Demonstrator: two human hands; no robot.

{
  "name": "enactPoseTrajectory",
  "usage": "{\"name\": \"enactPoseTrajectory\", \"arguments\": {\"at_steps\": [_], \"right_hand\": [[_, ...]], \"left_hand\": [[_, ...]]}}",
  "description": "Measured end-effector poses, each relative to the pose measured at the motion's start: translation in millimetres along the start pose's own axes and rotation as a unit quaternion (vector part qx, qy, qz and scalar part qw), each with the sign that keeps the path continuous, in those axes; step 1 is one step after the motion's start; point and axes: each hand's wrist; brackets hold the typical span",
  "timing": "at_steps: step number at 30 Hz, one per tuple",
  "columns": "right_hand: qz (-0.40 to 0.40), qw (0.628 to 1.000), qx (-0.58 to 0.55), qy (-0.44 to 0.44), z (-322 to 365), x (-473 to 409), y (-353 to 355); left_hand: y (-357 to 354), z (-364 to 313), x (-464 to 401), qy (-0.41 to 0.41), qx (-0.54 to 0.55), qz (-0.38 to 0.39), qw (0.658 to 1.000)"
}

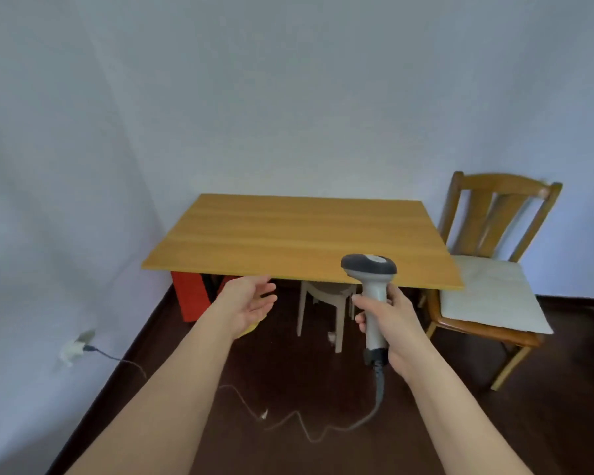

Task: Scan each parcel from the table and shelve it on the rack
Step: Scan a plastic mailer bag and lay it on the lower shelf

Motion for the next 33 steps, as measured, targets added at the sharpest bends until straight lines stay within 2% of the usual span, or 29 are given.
{"name": "enactPoseTrajectory", "arguments": {"at_steps": [8, 15, 20, 27, 33], "right_hand": [[-0.126, 0.992, -0.020, 0.020, 56, -146, 13], [-0.205, 0.978, -0.033, 0.020, 78, -259, 52], [-0.206, 0.978, -0.033, 0.009, 83, -366, 82], [-0.159, 0.987, -0.024, -0.013, 106, -516, 122], [-0.135, 0.990, 0.015, -0.043, 104, -612, 141]], "left_hand": [[-136, -78, -146, 0.014, -0.060, 0.098, 0.993], [-243, -102, -231, 0.045, -0.079, 0.155, 0.984], [-319, -115, -299, 0.034, -0.070, 0.149, 0.986], [-421, -135, -386, 0.053, -0.046, 0.094, 0.993], [-471, -147, -435, 0.066, -0.040, 0.061, 0.995]]}}
Point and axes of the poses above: each hand's wrist, its own x-axis away from the middle knuckle, its own y-axis out of the back of the hand, z = x × y, and after that the axes turned 5 degrees about -z, right-handed
